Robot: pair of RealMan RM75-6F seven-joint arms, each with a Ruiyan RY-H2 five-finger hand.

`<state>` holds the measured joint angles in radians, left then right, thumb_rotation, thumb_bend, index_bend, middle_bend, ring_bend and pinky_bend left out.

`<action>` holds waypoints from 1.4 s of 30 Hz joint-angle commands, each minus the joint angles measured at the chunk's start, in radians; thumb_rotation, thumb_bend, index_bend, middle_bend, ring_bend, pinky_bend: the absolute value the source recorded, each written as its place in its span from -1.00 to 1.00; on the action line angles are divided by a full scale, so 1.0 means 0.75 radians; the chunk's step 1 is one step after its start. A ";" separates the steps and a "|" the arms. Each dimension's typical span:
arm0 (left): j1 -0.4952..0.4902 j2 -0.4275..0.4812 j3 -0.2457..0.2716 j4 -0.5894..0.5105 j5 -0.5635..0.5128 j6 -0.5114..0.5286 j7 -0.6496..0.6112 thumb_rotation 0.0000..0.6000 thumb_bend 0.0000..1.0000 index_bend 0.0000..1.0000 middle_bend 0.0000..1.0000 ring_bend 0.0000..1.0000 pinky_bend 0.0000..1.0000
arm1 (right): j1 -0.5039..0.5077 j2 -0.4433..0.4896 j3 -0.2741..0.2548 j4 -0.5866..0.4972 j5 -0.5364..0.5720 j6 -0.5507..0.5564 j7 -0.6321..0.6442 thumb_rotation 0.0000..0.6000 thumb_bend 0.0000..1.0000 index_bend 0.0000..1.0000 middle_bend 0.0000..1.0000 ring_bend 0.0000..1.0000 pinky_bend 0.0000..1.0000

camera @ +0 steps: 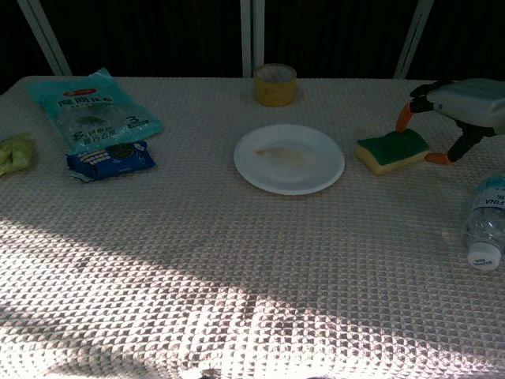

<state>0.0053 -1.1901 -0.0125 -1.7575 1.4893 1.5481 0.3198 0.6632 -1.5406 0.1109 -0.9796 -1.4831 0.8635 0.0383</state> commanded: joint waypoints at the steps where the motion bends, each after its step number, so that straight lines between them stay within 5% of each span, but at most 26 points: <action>1: 0.002 -0.001 0.001 0.000 -0.002 0.001 -0.001 1.00 -0.82 -0.70 -0.89 -0.88 -0.72 | 0.024 -0.041 -0.018 0.058 -0.016 -0.003 0.030 1.00 -0.57 -0.45 -0.60 -1.00 -1.00; 15: 0.004 0.007 0.002 -0.014 -0.004 0.006 0.011 1.00 -0.81 -0.70 -0.89 -0.88 -0.73 | 0.063 -0.091 -0.053 0.162 -0.042 0.009 0.119 1.00 -0.52 -0.44 -0.53 -0.98 -1.00; 32: 0.005 0.013 0.005 -0.030 0.000 0.008 0.025 1.00 -0.82 -0.69 -0.89 -0.88 -0.73 | 0.044 -0.102 -0.083 0.230 -0.097 0.172 0.200 1.00 -0.36 0.13 -0.17 -0.70 -0.84; 42: 0.002 0.011 0.003 -0.020 -0.001 0.004 0.012 1.00 -0.81 -0.69 -0.89 -0.88 -0.73 | 0.094 -0.058 -0.049 0.041 -0.184 0.344 -0.063 1.00 -0.32 0.18 -0.11 -0.66 -0.84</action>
<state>0.0067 -1.1819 -0.0105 -1.7727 1.4892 1.5516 0.3290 0.7091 -1.5880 0.0646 -0.9009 -1.5976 1.1107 0.0750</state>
